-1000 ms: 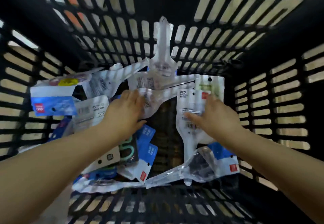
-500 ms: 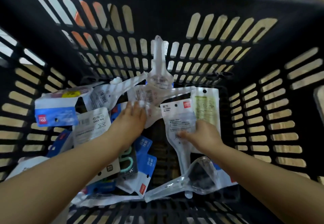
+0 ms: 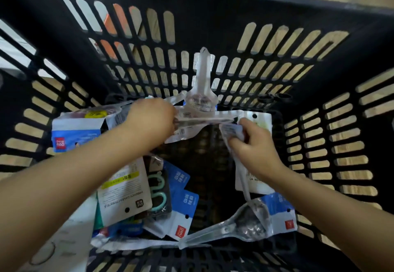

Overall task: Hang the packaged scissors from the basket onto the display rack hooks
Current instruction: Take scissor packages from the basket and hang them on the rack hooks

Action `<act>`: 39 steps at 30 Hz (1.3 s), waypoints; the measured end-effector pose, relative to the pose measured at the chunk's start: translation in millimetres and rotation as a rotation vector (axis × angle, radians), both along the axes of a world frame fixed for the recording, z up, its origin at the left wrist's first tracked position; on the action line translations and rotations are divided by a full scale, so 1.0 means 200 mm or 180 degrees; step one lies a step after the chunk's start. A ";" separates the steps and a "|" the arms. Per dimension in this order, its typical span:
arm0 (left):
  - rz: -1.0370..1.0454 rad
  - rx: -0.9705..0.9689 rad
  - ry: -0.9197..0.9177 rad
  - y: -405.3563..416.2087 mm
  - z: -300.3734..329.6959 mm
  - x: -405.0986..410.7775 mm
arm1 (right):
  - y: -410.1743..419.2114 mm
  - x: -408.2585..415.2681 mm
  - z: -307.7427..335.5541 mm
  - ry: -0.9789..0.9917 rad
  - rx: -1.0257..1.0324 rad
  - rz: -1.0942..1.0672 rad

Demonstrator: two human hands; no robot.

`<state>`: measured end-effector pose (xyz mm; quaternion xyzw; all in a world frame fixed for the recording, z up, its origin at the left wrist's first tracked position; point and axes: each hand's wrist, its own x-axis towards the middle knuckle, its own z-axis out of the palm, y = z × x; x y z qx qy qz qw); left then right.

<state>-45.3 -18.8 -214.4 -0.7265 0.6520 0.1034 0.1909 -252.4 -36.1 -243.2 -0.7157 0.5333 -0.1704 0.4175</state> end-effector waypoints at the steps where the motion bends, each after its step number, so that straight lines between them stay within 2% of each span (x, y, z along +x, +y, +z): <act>1: 0.0140 0.0131 -0.0021 -0.02 0.04 0.03 | -0.02 0.00 0.02 -0.0085 -0.0091 -0.0118; 3: 0.0088 0.0415 -0.0262 -0.04 0.10 0.08 | -0.04 0.01 0.05 -0.0183 -0.0309 -0.0281; 5: -0.0340 0.0932 -0.0702 -0.05 0.14 0.09 | -0.06 0.01 0.08 -0.0148 -0.0663 -0.0306; 7: -0.0919 0.1447 -0.0870 -0.01 0.11 0.06 | -0.08 0.02 0.12 0.0109 -0.1109 -0.0153; 9: -0.1411 0.1610 -0.0773 0.03 0.04 0.01 | -0.09 0.04 0.12 0.0565 -0.1388 0.0122; 11: -0.1788 0.1448 -0.0533 0.09 -0.07 -0.04 | -0.07 0.04 0.07 0.1173 -0.1300 0.0397; 13: -0.2380 0.0623 -0.0309 0.15 -0.18 -0.08 | -0.02 0.02 -0.02 0.1858 -0.0766 0.0869; 15: -0.2450 0.0195 -0.0085 0.21 -0.22 -0.11 | 0.05 0.01 -0.11 0.2338 -0.0270 0.1536; 17: -0.2318 0.0060 -0.0143 0.22 -0.23 -0.15 | 0.07 0.01 -0.15 0.2542 -0.0257 0.1988; 19: -0.1929 0.0411 -0.0104 0.21 -0.18 -0.17 | 0.05 0.02 -0.14 0.2233 -0.0273 0.1895; 22: -0.0851 0.1141 -0.0236 0.20 -0.13 -0.16 | -0.02 0.00 -0.10 0.1768 -0.0295 0.1358; 26: 0.1414 0.2511 0.1259 0.28 -0.18 -0.02 | -0.10 -0.04 -0.09 0.1695 -0.0306 0.0858; 28: 0.2131 0.2896 0.1449 0.33 -0.16 0.05 | -0.11 -0.04 -0.11 0.1805 -0.0080 0.0874; 30: 0.2547 0.2791 0.1375 0.36 -0.15 0.11 | -0.11 -0.04 -0.12 0.1845 0.0084 0.0919; 34: 0.3130 0.1544 0.2052 0.37 -0.19 0.16 | -0.10 -0.04 -0.11 0.1880 0.0200 0.0973; 39: 0.3321 0.0925 0.2612 0.32 -0.17 0.06 | -0.10 -0.04 -0.13 0.1892 0.0346 0.0811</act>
